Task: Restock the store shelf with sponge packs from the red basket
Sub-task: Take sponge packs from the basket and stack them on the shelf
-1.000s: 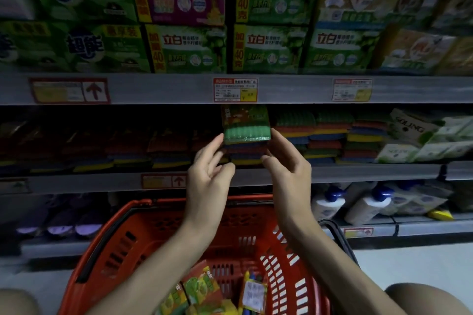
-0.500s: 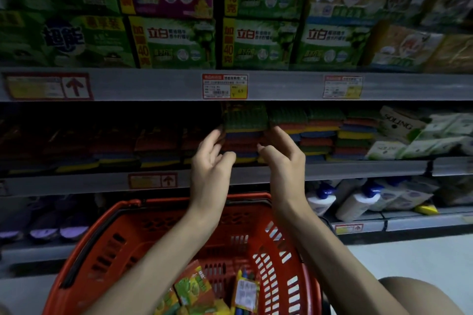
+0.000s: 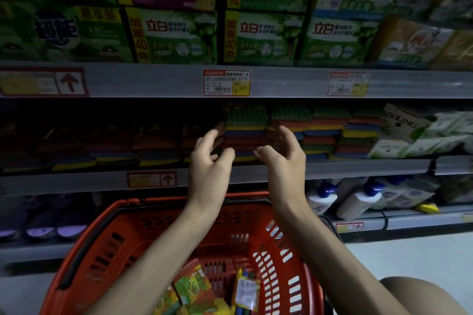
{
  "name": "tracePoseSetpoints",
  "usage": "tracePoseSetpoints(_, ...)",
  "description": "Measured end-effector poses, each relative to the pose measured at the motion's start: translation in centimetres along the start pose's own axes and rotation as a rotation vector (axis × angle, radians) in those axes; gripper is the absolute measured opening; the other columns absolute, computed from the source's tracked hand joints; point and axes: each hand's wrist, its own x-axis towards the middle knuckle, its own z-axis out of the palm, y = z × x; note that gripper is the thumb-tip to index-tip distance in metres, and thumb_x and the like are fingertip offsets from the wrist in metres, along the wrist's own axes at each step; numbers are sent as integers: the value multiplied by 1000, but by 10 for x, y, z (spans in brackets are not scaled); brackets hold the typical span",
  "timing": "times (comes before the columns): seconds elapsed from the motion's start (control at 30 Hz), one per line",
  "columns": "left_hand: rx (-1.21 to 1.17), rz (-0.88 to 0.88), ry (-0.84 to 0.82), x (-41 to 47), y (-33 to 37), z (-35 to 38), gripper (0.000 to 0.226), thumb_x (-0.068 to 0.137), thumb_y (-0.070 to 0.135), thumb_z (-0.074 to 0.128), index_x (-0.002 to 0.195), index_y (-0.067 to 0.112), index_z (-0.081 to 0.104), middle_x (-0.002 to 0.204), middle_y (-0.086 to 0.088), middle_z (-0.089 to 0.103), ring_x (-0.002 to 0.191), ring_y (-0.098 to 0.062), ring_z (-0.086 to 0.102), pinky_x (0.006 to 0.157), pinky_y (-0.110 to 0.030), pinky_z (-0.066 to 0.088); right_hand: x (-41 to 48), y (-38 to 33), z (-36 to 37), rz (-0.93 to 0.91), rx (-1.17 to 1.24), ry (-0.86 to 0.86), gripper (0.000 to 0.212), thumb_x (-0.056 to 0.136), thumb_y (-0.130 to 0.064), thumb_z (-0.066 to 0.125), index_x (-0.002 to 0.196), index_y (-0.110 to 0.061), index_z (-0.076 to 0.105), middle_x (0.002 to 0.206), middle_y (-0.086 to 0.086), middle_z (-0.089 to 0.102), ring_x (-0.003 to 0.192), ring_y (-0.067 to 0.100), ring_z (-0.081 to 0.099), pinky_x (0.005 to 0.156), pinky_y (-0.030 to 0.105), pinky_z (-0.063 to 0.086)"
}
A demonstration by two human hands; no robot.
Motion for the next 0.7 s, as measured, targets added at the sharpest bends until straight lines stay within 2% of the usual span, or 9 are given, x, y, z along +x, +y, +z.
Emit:
tracePoseSetpoints(0.07, 22, 7, 19, 0, -1, -1, 53, 101, 13, 59, 152, 20, 46, 143, 14, 43, 117, 2, 47, 79, 0, 35, 0, 0, 0, 6, 6, 8, 67, 79, -27, 60, 145, -29, 53, 143, -5, 57, 131, 20, 57, 110, 49, 48)
tracePoseSetpoints(0.13, 41, 21, 41, 2, -3, -2, 53, 101, 12, 60, 151, 19, 47, 141, 13, 46, 111, 4, 50, 75, 4, 37, 0, 0, -2, -1, 17, 17, 63, 79, -25, 60, 142, -29, 55, 140, -4, 59, 127, 17, 58, 107, 48, 50)
tracePoseSetpoints(0.2, 65, 25, 52, 3, -5, -2, 53, 100, 13, 61, 151, 19, 47, 140, 11, 49, 104, 10, 52, 72, 6, 39, 1, 2, -4, -1, 23, 11, 57, 84, -18, 60, 140, -28, 56, 138, -3, 60, 114, 11, 64, 102, 48, 54)
tracePoseSetpoints(0.27, 97, 27, 52, 3, -8, -1, 53, 100, 15, 61, 151, 19, 47, 142, 8, 51, 106, 6, 54, 73, 2, 40, 1, 4, -8, 5, 25, 9, 54, 85, -16, 59, 138, -28, 58, 135, -6, 62, 104, 7, 67, 98, 47, 56)
tracePoseSetpoints(0.37, 143, 31, 77, 4, -12, 0, 51, 100, 15, 60, 150, 20, 48, 139, -1, 57, 100, 5, 60, 68, 0, 43, 2, 6, -11, 4, 16, 21, 54, 78, -22, 57, 130, -32, 62, 127, -13, 64, 118, 11, 62, 104, 45, 53)
tracePoseSetpoints(0.47, 167, 13, 119, 5, -13, 2, 46, 100, 18, 62, 145, 20, 53, 117, -5, 68, 82, 1, 65, 57, -2, 44, 4, 10, -13, 3, 3, 17, 51, 78, -20, 56, 127, -31, 64, 119, -13, 67, 117, 11, 63, 104, 45, 53)
tracePoseSetpoints(0.57, 148, -4, 136, 5, -15, 4, 41, 100, 19, 63, 140, 19, 56, 85, 2, 72, 59, 2, 64, 52, -13, 48, 8, 17, -15, 0, -4, 5, 37, 91, -8, 57, 123, -24, 68, 115, -7, 72, 113, 12, 66, 101, 44, 55)
tracePoseSetpoints(0.63, 123, -24, 141, 6, -18, 6, 37, 99, 18, 64, 136, 19, 58, 77, 1, 74, 62, -7, 68, 60, -30, 58, 10, 19, -14, 28, 3, -10, 28, 97, -5, 59, 118, -20, 70, 109, -3, 75, 107, 15, 70, 93, 38, 59)
tracePoseSetpoints(0.7, 107, -49, 129, 6, -20, 9, 36, 99, 15, 63, 134, 19, 58, 72, 6, 74, 70, -15, 72, 67, -39, 60, 12, 19, -11, 76, 46, -29, 21, 99, -7, 61, 114, -19, 69, 107, 2, 75, 101, 19, 73, 84, 33, 62)
